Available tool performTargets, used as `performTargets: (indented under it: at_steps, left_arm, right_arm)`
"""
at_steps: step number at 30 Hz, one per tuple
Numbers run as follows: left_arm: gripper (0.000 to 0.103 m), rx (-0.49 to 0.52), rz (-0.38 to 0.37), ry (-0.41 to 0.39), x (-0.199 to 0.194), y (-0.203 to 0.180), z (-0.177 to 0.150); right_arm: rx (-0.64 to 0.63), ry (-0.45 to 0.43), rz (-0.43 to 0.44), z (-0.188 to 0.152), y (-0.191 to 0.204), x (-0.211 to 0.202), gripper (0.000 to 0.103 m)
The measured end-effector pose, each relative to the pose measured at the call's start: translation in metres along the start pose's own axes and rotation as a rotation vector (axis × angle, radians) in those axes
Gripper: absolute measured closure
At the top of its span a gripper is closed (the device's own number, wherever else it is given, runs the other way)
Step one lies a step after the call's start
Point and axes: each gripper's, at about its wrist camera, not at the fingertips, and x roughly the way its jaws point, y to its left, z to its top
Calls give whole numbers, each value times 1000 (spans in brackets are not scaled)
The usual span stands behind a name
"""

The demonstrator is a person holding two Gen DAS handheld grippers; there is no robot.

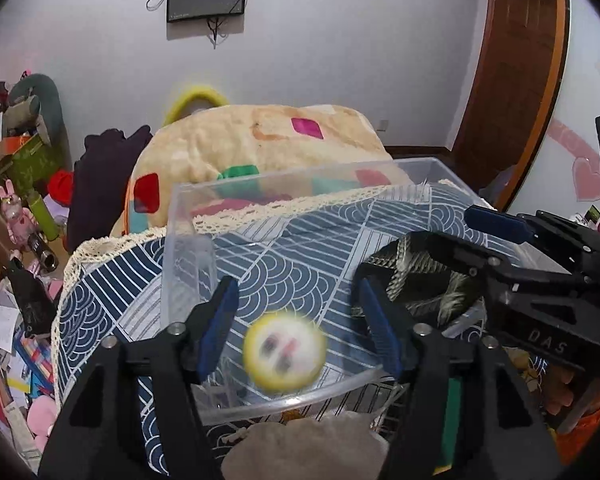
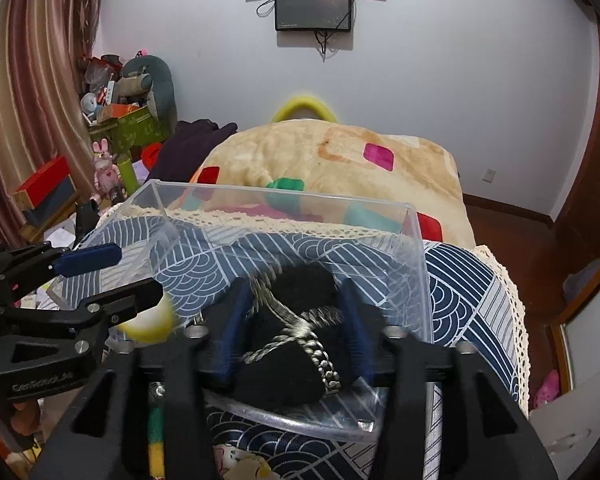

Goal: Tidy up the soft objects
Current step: 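Drop the felt ball into the clear box with the left tool while the right tool places the hat inside, then grasp the yellow-green sponge with the right tool while the left tool reaches for the white cloth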

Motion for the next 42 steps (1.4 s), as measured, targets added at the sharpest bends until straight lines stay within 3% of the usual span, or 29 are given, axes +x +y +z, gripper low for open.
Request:
performTargets:
  at_steps: [4, 7, 11, 13, 19, 25, 31, 37, 42]
  left_arm:
    - [35, 11, 13, -28, -12, -3, 2]
    - [16, 4, 18, -53, -25, -1, 3]
    - [10, -7, 36, -127, -51, 2, 2]
    - [2, 7, 62, -166, -68, 1, -1]
    - [2, 22, 74, -224, -97, -3, -15]
    - [2, 53, 69, -200, -103, -12, -41]
    - [2, 56, 64, -134, -98, -10, -66]
    - [2, 3, 75, -66, -89, 8, -93]
    - [2, -39, 70, -27, -81, 18, -107]
  right_arm:
    - [-11, -30, -9, 0, 3, -10, 49]
    - [-9, -72, -17, 2, 4, -23, 37]
    - [4, -127, 1, 2, 2, -45, 36]
    - [12, -146, 20, 0, 2, -55, 31]
    - [-6, -193, 44, -10, 9, -78, 26]
    - [-9, -187, 63, -27, 16, -82, 25]
    - [9, -125, 129, -47, 22, -71, 25]
    - [14, -51, 217, -62, 32, -54, 25]
    - [-25, -3, 237, -67, 50, -39, 25]
